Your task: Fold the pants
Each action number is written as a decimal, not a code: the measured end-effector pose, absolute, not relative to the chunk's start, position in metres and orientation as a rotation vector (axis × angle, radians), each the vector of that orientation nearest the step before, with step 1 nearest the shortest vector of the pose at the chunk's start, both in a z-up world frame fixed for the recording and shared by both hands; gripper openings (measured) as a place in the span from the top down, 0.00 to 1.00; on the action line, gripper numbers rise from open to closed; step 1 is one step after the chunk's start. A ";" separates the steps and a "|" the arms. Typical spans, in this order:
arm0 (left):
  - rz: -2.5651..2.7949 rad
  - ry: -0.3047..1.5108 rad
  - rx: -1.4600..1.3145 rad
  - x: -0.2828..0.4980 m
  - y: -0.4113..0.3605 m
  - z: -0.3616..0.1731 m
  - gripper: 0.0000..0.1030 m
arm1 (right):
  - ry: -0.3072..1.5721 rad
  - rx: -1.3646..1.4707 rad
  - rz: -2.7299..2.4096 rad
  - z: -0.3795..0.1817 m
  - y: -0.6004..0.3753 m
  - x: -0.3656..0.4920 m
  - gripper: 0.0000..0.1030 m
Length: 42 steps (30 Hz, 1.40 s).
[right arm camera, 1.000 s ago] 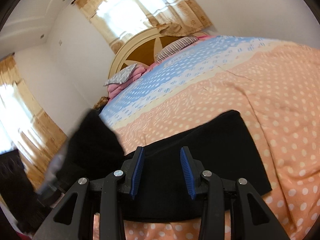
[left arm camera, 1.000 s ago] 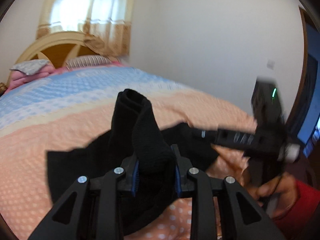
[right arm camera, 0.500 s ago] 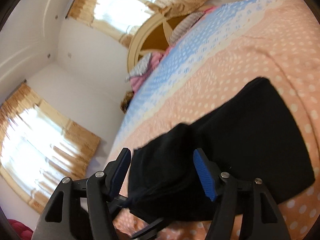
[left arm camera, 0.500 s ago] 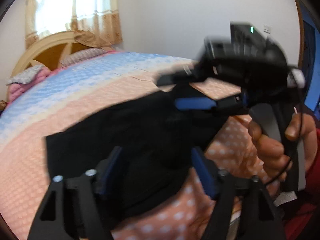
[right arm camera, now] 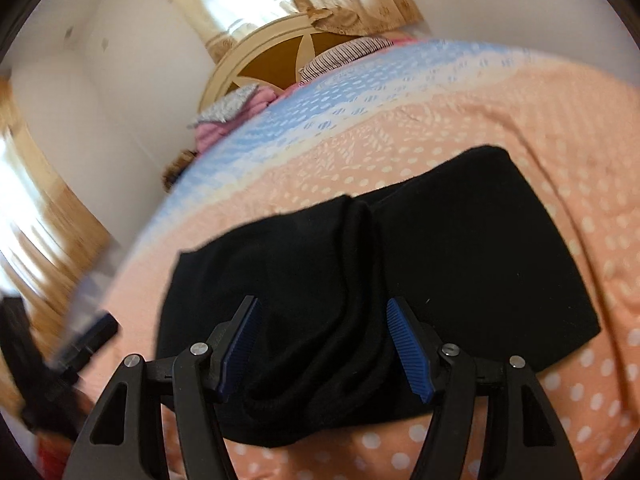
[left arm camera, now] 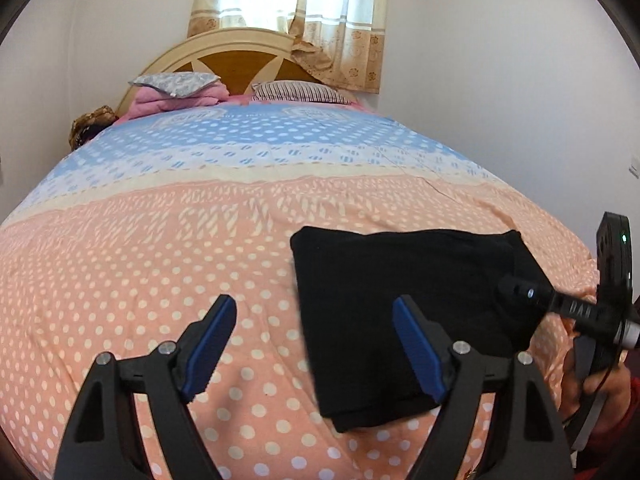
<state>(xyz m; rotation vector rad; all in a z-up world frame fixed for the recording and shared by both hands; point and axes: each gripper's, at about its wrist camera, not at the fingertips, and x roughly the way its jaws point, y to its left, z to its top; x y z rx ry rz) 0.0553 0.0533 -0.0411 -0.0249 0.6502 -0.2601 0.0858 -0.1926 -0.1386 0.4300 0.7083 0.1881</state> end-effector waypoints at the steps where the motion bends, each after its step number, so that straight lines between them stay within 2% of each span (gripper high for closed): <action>1: -0.261 0.650 -0.021 0.054 0.052 -0.041 0.19 | 0.709 0.374 0.171 -0.137 -0.185 0.084 0.36; 4: -0.269 0.650 -0.007 0.059 0.051 -0.041 0.19 | 0.701 0.294 0.127 -0.135 -0.180 0.077 0.36; 7: -0.270 0.656 -0.014 0.065 0.053 -0.046 0.19 | 0.663 0.354 0.099 -0.134 -0.196 0.073 0.36; 14: -0.269 0.667 -0.006 0.070 0.051 -0.050 0.19 | 0.721 0.346 0.188 -0.140 -0.187 0.075 0.37; 15: -0.269 0.665 -0.004 0.070 0.051 -0.050 0.19 | 0.720 0.314 0.187 -0.139 -0.183 0.074 0.51; 18: -0.267 0.666 -0.006 0.071 0.052 -0.051 0.19 | 0.716 0.279 0.201 -0.138 -0.178 0.072 0.73; 21: -0.260 0.672 -0.008 0.071 0.053 -0.052 0.19 | 0.703 0.241 0.199 -0.134 -0.171 0.071 0.78; 26: -0.247 0.662 -0.007 0.070 0.055 -0.048 0.19 | 0.621 0.155 0.251 -0.104 -0.168 0.066 0.81; 32: -0.242 0.652 0.002 0.073 0.052 -0.044 0.19 | 0.577 0.130 0.247 -0.072 -0.217 0.068 0.81; 40: -0.259 0.673 0.034 0.081 0.030 -0.052 0.19 | 0.772 0.182 0.155 -0.129 -0.270 0.089 0.81; 42: -0.255 0.672 0.054 0.080 0.027 -0.053 0.19 | 0.765 0.203 0.149 -0.136 -0.273 0.088 0.80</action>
